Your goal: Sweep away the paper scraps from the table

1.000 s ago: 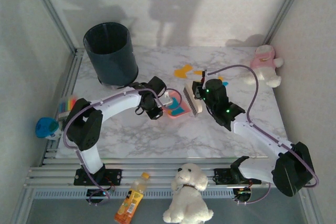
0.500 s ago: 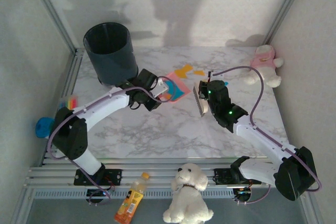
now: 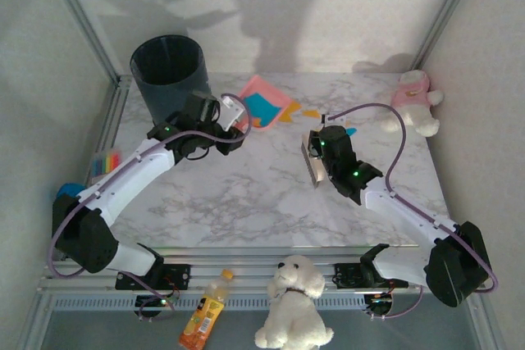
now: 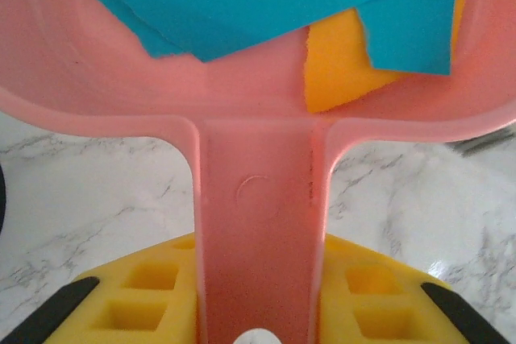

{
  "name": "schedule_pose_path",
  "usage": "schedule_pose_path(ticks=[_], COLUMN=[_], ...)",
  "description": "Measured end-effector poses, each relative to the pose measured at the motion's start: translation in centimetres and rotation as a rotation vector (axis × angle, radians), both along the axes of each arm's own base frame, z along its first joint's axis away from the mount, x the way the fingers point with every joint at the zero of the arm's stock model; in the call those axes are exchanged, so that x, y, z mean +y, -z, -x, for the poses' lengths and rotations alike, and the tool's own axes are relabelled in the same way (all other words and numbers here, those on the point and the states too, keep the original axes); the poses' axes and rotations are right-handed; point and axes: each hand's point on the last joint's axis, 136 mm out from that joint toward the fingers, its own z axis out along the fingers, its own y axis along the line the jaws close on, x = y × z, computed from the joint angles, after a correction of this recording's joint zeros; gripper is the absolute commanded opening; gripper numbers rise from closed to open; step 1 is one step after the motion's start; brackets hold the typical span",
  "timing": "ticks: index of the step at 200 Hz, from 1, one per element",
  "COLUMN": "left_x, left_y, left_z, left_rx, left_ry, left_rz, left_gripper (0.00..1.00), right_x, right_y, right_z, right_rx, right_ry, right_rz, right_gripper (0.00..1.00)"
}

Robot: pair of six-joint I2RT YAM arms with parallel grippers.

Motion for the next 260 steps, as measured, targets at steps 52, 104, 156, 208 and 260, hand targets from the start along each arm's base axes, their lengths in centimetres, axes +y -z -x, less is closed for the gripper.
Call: schedule_pose_path(ticks=[52, 104, 156, 208, 260], left_x=[1.9, 4.0, 6.5, 8.5, 9.9], left_y=[-3.4, -5.0, -7.1, -10.2, -12.4], left_z=[-1.3, -2.1, -3.2, -4.3, -6.2], left_rx=[-0.006, 0.011, 0.014, 0.022, 0.071], left_ry=[-0.067, -0.115, -0.163, -0.185, -0.198], left_rz=[0.136, 0.241, 0.358, 0.507, 0.645], left_gripper=[0.0, 0.0, 0.0, 0.0, 0.0], right_x=[0.3, 0.2, 0.3, 0.3, 0.3], right_y=[0.4, 0.6, 0.7, 0.7, 0.9], right_z=[0.1, 0.1, 0.0, 0.0, 0.0], right_rx=[0.014, 0.021, 0.024, 0.025, 0.029], right_ry=[-0.015, -0.015, -0.016, -0.017, -0.017], right_rz=[0.0, 0.003, 0.004, 0.004, 0.007], right_gripper=[0.0, 0.0, 0.0, 0.0, 0.0])
